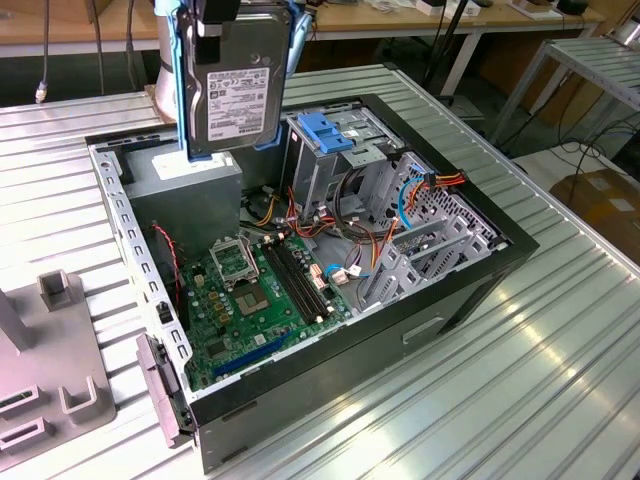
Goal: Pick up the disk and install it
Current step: 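Insert the disk into the insertion slot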
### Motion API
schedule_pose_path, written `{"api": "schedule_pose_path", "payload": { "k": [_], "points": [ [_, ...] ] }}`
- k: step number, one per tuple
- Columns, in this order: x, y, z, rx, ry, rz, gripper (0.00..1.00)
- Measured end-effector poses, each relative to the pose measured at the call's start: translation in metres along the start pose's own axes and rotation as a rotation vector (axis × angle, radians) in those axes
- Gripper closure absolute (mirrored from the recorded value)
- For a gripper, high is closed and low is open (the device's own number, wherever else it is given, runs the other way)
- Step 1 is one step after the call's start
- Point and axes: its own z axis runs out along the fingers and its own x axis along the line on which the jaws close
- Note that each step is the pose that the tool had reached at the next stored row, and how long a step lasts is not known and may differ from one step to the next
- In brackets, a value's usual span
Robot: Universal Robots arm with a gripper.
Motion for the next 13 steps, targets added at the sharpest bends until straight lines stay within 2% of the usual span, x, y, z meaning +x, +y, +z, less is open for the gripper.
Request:
{"api": "schedule_pose_path", "payload": {
  "k": [13],
  "points": [
    [0.0066, -0.0002, 0.0001, 0.0000, 0.0001, 0.000, 0.63]
  ]
}}
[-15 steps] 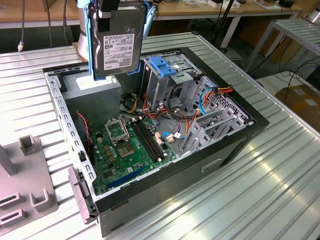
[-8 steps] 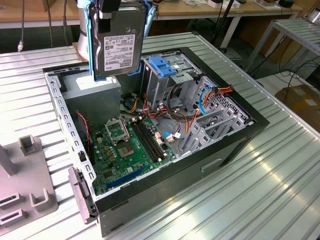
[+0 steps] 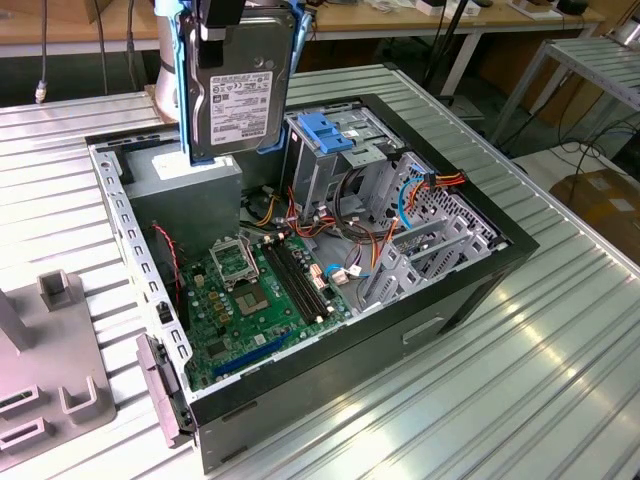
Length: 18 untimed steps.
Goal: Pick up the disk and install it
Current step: 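Insert the disk into the insertion slot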
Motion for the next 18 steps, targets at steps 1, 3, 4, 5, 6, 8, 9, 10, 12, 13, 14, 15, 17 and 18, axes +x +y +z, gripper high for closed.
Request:
{"api": "schedule_pose_path", "payload": {
  "k": [1, 3, 4, 5, 6, 8, 9, 10, 12, 13, 14, 15, 17, 18],
  "points": [
    [0.0008, 0.0000, 0.0001, 0.0001, -0.0001, 0.000, 0.63],
    [0.0022, 0.0000, 0.0001, 0.0000, -0.0001, 0.000, 0.63],
    [0.0027, -0.0001, 0.0001, 0.0000, 0.0000, 0.000, 0.63],
    [0.0033, -0.0001, 0.0001, 0.0000, -0.0001, 0.000, 0.63],
    [0.0038, -0.0001, 0.0001, 0.0000, 0.0000, 0.000, 0.63],
    [0.0049, -0.0001, 0.0001, 0.0001, -0.0001, 0.000, 0.63],
    [0.0055, -0.0001, 0.0001, 0.0000, -0.0001, 0.000, 0.63],
    [0.0060, -0.0002, 0.0002, 0.0001, -0.0001, 0.000, 0.63],
    [0.0070, -0.0002, 0.0002, 0.0001, -0.0001, 0.000, 0.63],
    [0.0082, -0.0002, 0.0002, 0.0001, -0.0001, 0.000, 0.63],
    [0.0088, -0.0002, 0.0002, 0.0001, -0.0001, 0.000, 0.63],
    [0.0092, -0.0002, 0.0002, 0.0001, -0.0001, 0.000, 0.63],
    [0.0107, -0.0003, 0.0002, 0.0001, -0.0001, 0.000, 0.63],
    [0.0112, -0.0004, 0.0002, 0.0000, 0.0000, 0.000, 0.63]
  ]
}}
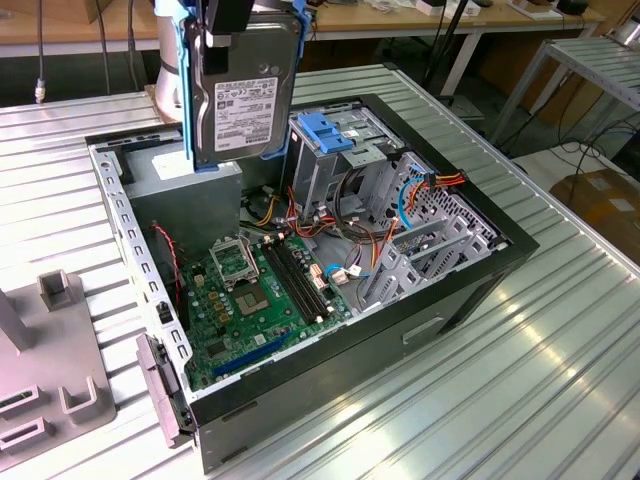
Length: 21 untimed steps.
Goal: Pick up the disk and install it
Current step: 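Insert the disk into the insertion slot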
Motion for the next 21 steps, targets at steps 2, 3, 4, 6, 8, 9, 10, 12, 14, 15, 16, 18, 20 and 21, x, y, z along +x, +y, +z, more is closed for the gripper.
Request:
{"api": "schedule_pose_path", "payload": {
  "k": [2, 3, 4, 6, 8, 9, 10, 12, 14, 15, 16, 18, 20, 21],
  "points": [
    [0.0014, -0.0001, 0.0000, -0.0001, 0.0001, 0.000, 0.63],
    [0.0026, -0.0001, 0.0000, 0.0000, 0.0000, 0.000, 0.63],
    [0.0035, -0.0002, 0.0000, 0.0000, 0.0000, 0.000, 0.63],
    [0.0056, -0.0003, 0.0001, 0.0000, 0.0000, 0.000, 0.63],
    [0.0106, -0.0006, 0.0002, 0.0000, 0.0000, 0.000, 0.63],
    [0.0121, -0.0008, 0.0003, 0.0000, 0.0000, 0.000, 0.63],
    [0.0131, -0.0008, 0.0003, 0.0000, -0.0001, 0.000, 0.63],
    [0.0156, -0.0011, 0.0003, 0.0000, 0.0000, 0.000, 0.63],
    [0.0180, -0.0013, 0.0003, 0.0000, 0.0000, 0.000, 0.63],
    [0.0189, -0.0014, 0.0004, 0.0000, 0.0000, 0.000, 0.63],
    [0.0200, -0.0015, 0.0004, 0.0000, 0.0000, 0.000, 0.63],
    [0.0220, -0.0018, 0.0004, 0.0000, 0.0001, 0.000, 0.63],
    [0.0236, -0.0021, 0.0005, 0.0000, 0.0001, 0.000, 0.63],
    [0.0243, -0.0023, 0.0005, 0.0000, 0.0001, 0.000, 0.63]
  ]
}}
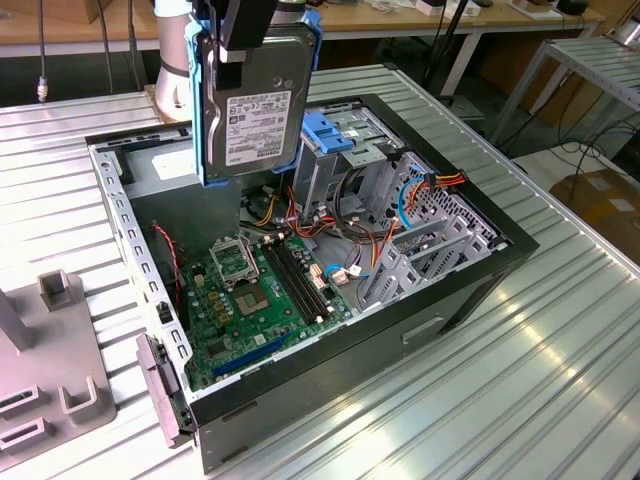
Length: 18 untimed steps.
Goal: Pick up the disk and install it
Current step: 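Insert the disk into the insertion slot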
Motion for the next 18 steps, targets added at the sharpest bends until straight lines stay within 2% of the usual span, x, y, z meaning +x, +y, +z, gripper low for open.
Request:
{"api": "schedule_pose_path", "payload": {
  "k": [18],
  "points": [
    [0.0130, -0.0019, 0.0002, -0.0001, 0.0008, 0.000, 0.63]
  ]
}}
